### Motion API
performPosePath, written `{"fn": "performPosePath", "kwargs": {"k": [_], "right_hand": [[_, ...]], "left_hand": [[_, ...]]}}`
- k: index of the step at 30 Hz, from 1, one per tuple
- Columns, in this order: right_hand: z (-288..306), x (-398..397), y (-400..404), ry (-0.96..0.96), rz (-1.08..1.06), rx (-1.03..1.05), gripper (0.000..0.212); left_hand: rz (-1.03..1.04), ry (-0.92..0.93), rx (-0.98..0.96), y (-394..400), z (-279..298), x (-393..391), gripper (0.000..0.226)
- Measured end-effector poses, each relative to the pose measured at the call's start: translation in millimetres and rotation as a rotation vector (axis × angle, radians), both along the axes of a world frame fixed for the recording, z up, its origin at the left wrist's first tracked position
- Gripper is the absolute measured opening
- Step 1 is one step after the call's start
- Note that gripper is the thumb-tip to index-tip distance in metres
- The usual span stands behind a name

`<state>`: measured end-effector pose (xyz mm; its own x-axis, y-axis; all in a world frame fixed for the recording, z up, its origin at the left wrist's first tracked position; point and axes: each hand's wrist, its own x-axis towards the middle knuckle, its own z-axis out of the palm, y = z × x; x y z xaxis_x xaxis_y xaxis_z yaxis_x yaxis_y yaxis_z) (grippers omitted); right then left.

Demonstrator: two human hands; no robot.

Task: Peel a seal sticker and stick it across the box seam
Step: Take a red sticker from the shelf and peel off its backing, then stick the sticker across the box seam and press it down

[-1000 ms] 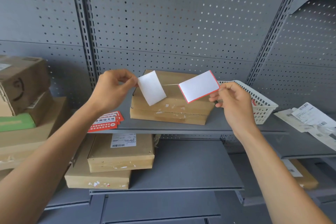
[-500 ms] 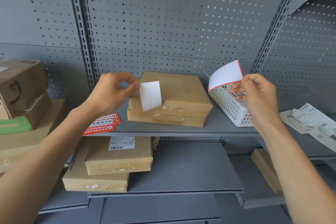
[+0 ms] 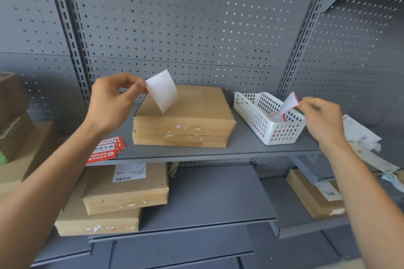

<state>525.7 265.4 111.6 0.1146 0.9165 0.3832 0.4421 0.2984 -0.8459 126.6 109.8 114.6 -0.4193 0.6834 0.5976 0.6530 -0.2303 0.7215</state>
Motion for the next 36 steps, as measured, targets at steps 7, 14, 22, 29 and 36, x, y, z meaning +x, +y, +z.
{"fn": "performPosePath", "kwargs": {"k": [7,14,22,29,36], "right_hand": [[-12.6,10.9,-5.1,-0.077,-0.086,-0.072,0.01],[-5.7,19.1,-3.0,0.008,-0.141,0.001,0.014],[18.0,-11.0,-28.3,0.048,-0.1,0.175,0.014],[37.0,-110.8,-96.1,0.048,0.376,0.141,0.012],[31.4,-175.1,-124.4,0.014,0.484,0.079,0.024]], "left_hand": [[-0.026,-0.046,-0.005,2.7,-5.4,8.0,0.018],[-0.009,-0.077,0.001,-1.4,-6.5,15.0,0.017],[0.078,-0.04,0.047,-12.2,-0.3,29.0,0.017],[0.198,0.173,0.212,-19.0,-2.8,60.9,0.013],[0.334,0.586,0.407,-16.0,-6.0,71.8,0.026]]}}
